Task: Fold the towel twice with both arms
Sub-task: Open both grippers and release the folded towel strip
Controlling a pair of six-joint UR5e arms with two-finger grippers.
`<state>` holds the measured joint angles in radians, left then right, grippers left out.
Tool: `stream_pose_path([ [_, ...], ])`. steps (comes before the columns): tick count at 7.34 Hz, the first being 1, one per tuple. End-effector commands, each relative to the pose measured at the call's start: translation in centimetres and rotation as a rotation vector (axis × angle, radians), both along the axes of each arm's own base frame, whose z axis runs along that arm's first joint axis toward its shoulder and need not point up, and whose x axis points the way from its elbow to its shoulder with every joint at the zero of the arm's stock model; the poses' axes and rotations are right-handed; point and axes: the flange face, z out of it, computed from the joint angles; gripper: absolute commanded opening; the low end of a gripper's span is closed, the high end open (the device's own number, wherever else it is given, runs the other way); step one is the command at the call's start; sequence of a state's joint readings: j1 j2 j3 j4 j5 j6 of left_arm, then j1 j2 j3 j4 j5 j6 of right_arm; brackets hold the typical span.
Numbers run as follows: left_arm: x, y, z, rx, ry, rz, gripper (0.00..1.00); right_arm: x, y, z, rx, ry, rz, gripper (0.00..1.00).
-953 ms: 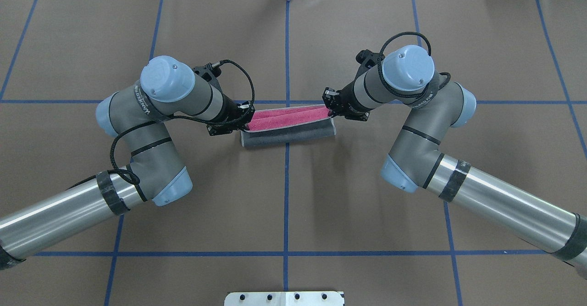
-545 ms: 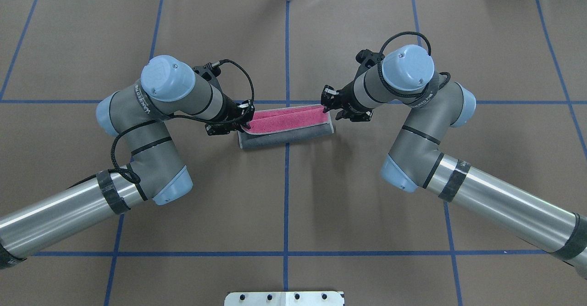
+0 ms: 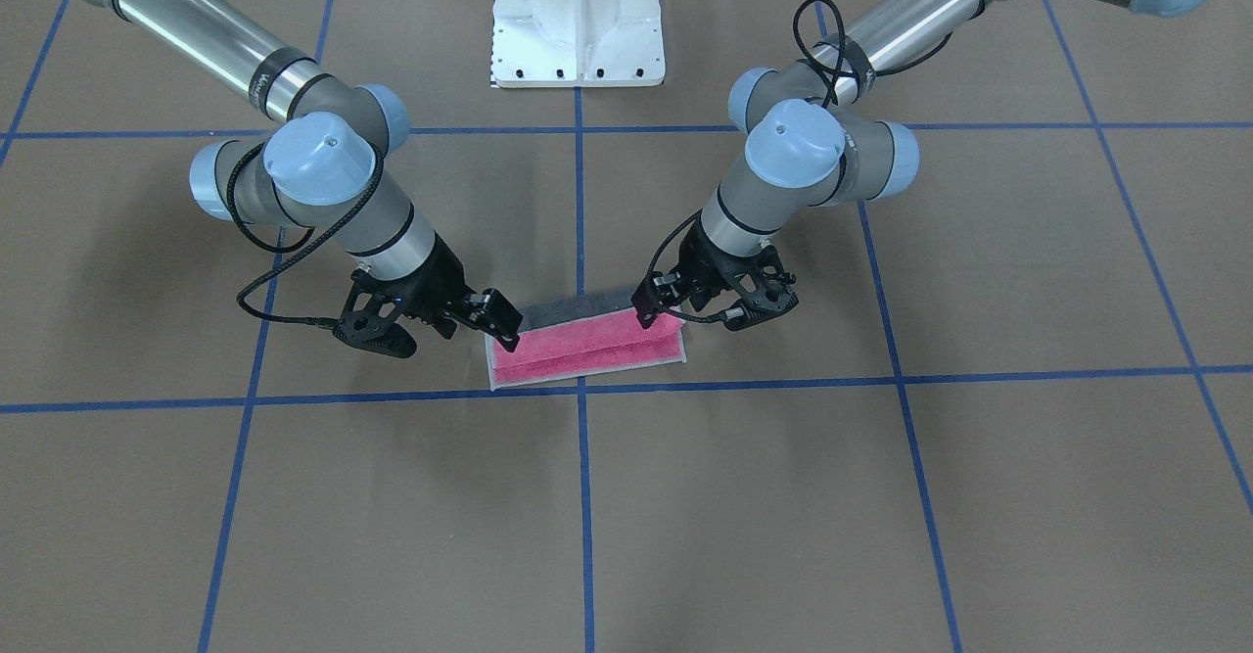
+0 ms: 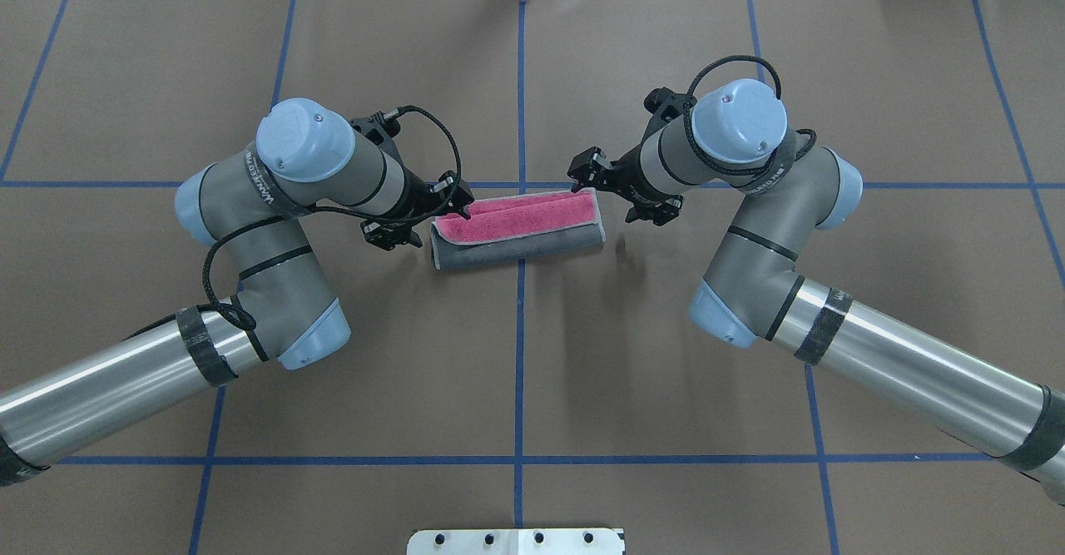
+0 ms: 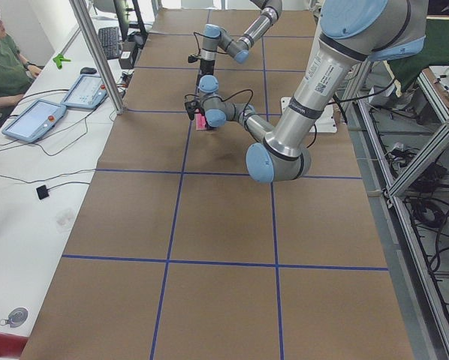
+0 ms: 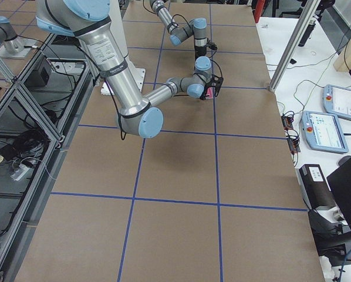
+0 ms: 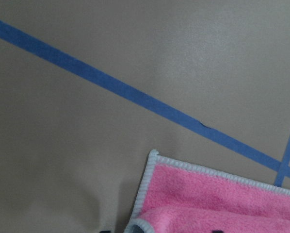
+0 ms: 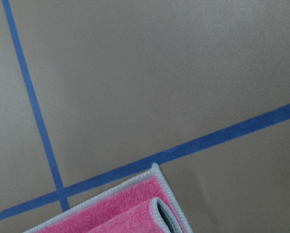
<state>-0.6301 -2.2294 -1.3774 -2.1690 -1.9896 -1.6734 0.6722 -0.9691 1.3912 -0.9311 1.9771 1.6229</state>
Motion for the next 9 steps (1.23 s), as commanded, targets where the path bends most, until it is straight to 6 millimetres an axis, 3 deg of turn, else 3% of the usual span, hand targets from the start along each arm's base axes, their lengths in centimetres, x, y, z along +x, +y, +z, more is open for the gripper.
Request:
stream_pose_path([
  [1,0.9,-0.4,-1.6,-0.022,0.014,-0.011,0.88,0.8,-0.7,0.1,-0.003,-0.001,0.007,0.98],
  [5,2.3,-1.2,-2.4,-0.027,0.009,-0.009,0.91,3.3,-2.4,1.0,-0.014,-0.002,0.013,0.99],
  [7,3.4,-1.8,-3.1,-0.030,0.004,-0.009,0.95,5.2,-3.2,2.5,0.000,0.011,-0.014,0.99],
  [9,4.3,-2.2,-2.6,-0.021,0.014,-0.005,0.99,6.5,-3.9,3.0,-0.001,0.010,-0.019,0.99],
])
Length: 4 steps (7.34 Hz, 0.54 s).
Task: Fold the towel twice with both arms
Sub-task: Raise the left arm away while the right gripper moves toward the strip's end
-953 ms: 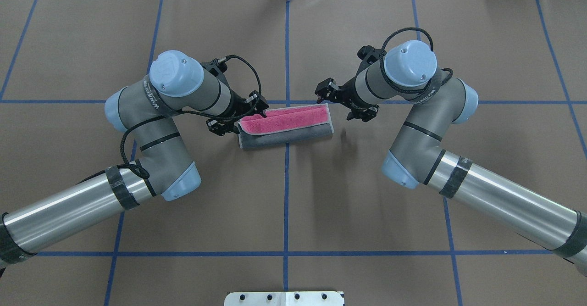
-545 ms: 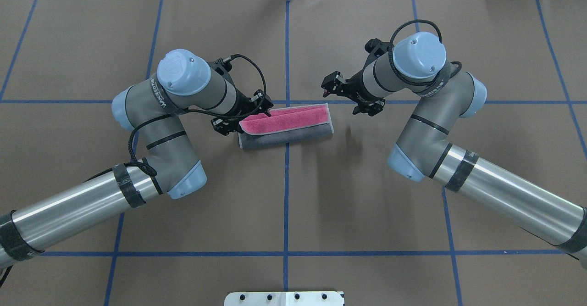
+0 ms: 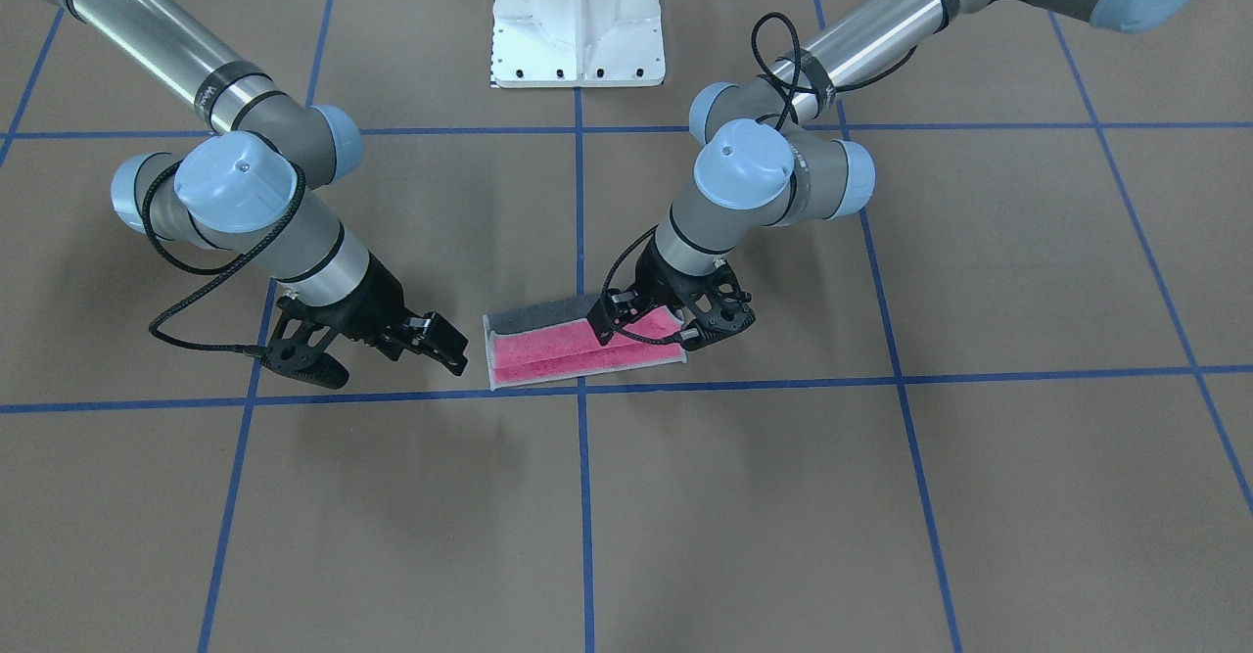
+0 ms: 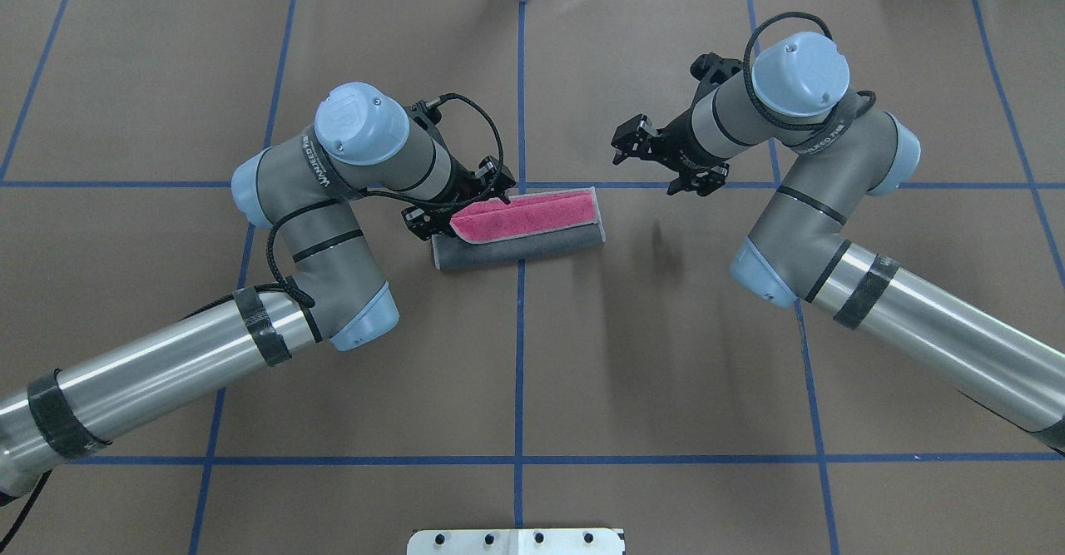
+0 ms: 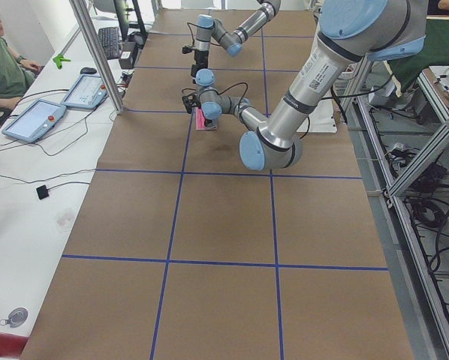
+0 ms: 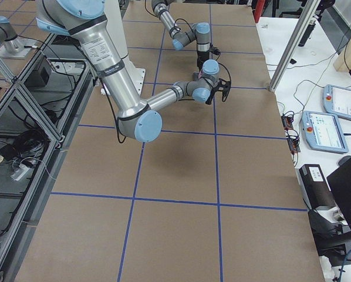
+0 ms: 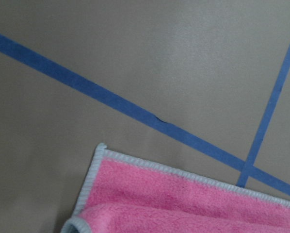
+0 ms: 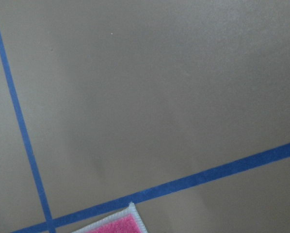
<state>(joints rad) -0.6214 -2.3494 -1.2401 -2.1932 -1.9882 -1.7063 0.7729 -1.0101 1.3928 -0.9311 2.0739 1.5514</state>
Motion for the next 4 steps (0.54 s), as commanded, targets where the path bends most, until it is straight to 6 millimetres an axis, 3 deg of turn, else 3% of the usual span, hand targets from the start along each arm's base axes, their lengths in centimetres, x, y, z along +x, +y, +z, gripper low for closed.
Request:
stream_pose_path([
  [1,0.57,-0.25,0.31,0.005,0.006,0.002,0.99,0.94,-0.45,0.56,0.002,0.003,-0.005,0.99],
  [4,0.57,-0.27,0.31,0.008,0.010,0.000,0.99,1.56,-0.69,1.20,0.008,0.010,-0.009,0.99],
])
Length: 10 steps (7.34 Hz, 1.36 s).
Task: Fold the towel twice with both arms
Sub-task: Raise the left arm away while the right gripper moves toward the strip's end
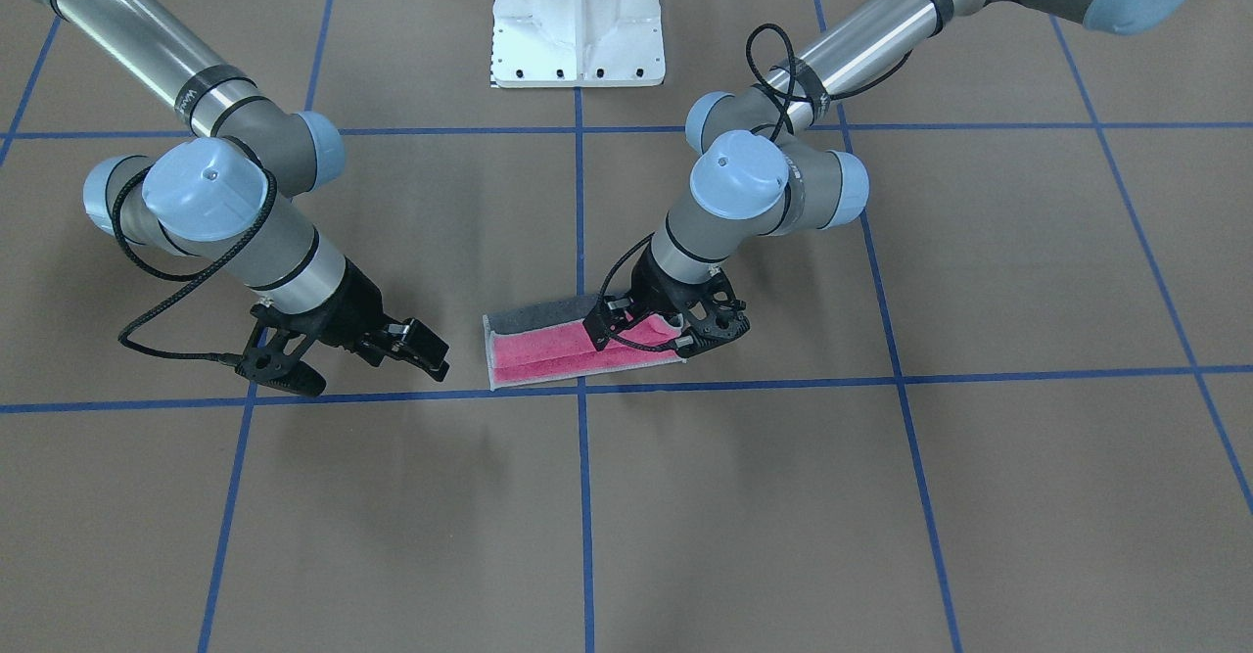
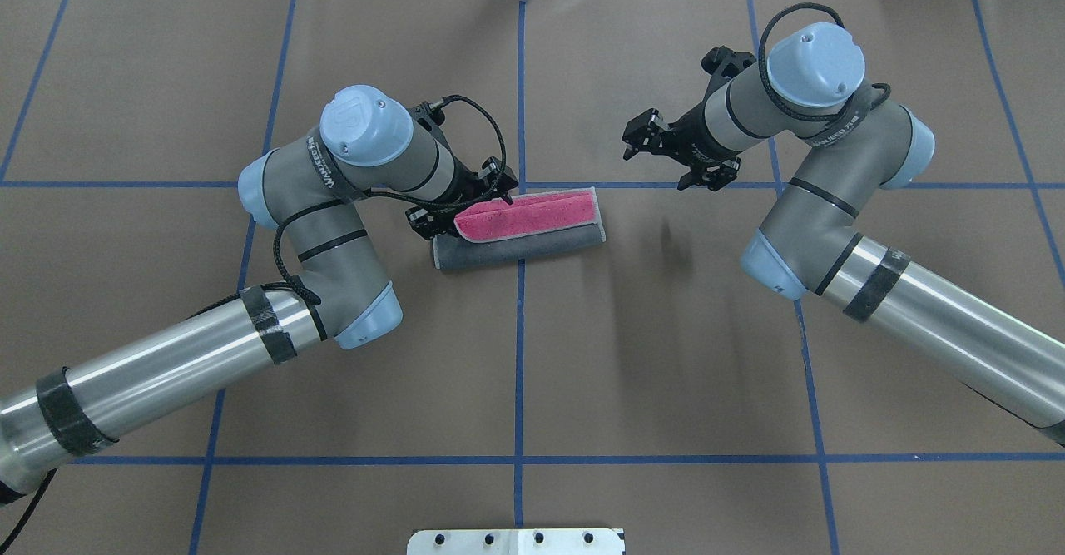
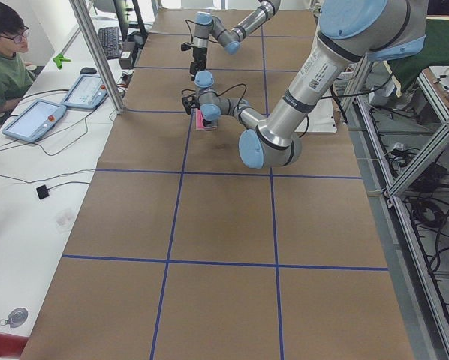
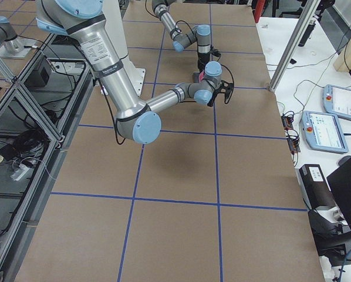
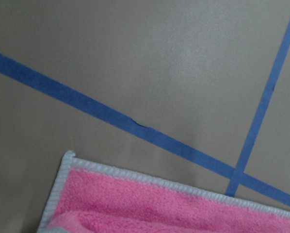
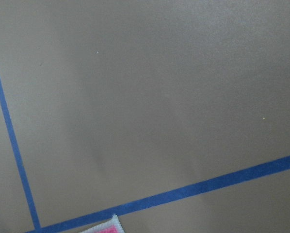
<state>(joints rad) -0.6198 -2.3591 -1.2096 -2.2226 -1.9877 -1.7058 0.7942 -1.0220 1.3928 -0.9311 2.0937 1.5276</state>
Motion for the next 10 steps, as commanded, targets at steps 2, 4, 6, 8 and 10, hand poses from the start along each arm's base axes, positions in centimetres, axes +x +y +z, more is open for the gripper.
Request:
stream_pose_path([
  [2,0.0,-0.2,-0.4,0.006,0.007,-0.002,0.99,0.3,0.0,0.5,0.003,0.006,-0.003,0.99],
  [4,-0.4,-1.5,-0.3,0.028,0.019,-0.034,1.00,0.5,-0.1,0.7,0.003,0.008,-0.002,0.99],
  [6,-0.4,-3.5,0.1,0.026,0.015,-0.055,0.99,0.6,0.0,1.1,-0.001,0.011,-0.004,0.99],
  [8,-1.1,-5.1,0.2,0.021,0.006,-0.075,0.99,0.7,-0.1,0.8,0.001,0.007,-0.001,0.99],
  [10,-2.4,-6.6,1.0,0.019,0.000,-0.097,0.99,1.1,-0.2,0.6,0.001,0.000,-0.004,0.99],
])
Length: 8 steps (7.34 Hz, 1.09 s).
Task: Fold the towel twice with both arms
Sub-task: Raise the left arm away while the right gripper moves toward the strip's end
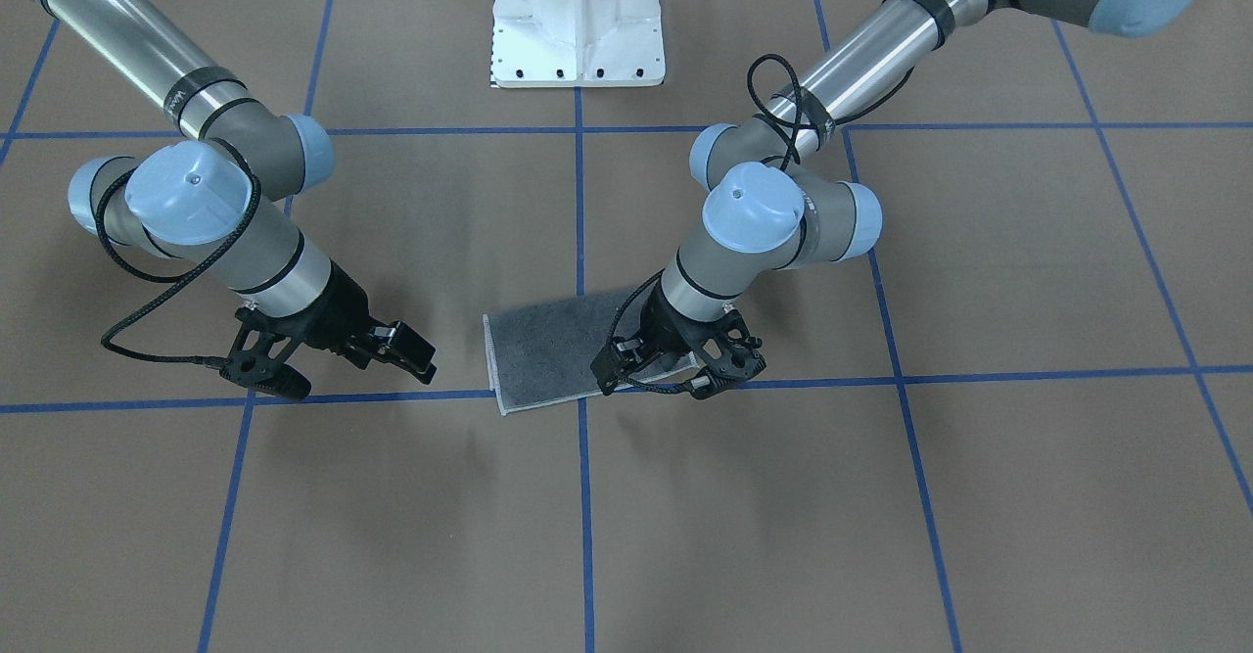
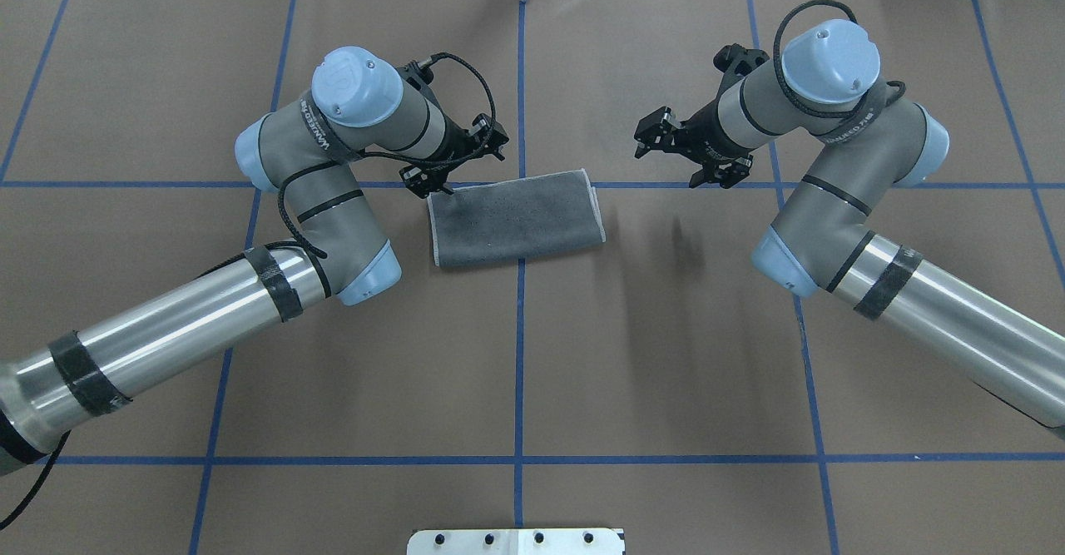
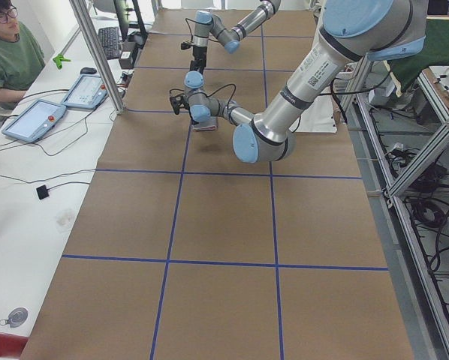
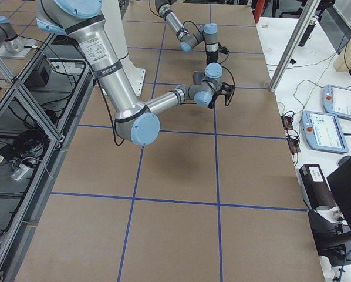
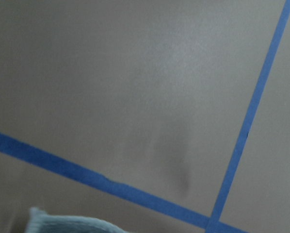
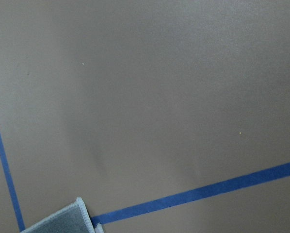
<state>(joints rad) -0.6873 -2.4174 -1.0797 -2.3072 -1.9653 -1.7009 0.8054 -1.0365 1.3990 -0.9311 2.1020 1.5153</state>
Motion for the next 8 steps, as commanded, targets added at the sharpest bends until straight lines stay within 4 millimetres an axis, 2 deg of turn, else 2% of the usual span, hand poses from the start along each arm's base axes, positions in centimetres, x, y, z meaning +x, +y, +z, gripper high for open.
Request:
stream_pose_path([
  [1,-1.1,-1.4,-0.5,0.002,0.006,-0.021,0.99,0.8,-0.3,-0.3,-0.009,-0.016,-0.015,0.99],
  [3,-5.3,-5.0,-2.0,0.011,0.022,-0.052,1.00,0.9,-0.1,-0.4,-0.027,-0.028,-0.027,0.99],
  [4,-8.4,-7.0,-2.2,0.016,0.035,-0.034,1.00,0.8,0.2,-0.8,-0.023,-0.035,-0.030,0.99],
  [5,-10.8,-8.4,-2.1,0.019,0.042,-0.019,1.00,-0.8,1.8,-1.5,-0.037,-0.046,-0.050,0.99],
  [6,-11.7,-8.9,-2.0,0.022,0.044,-0.016,0.99,-3.0,3.4,-2.4,-0.086,-0.062,-0.055,0.99],
  [8,-12.7,-9.5,-1.3,0.043,0.031,-0.016,1.00,-6.3,5.1,-4.4,-0.111,-0.068,-0.053,0.99],
])
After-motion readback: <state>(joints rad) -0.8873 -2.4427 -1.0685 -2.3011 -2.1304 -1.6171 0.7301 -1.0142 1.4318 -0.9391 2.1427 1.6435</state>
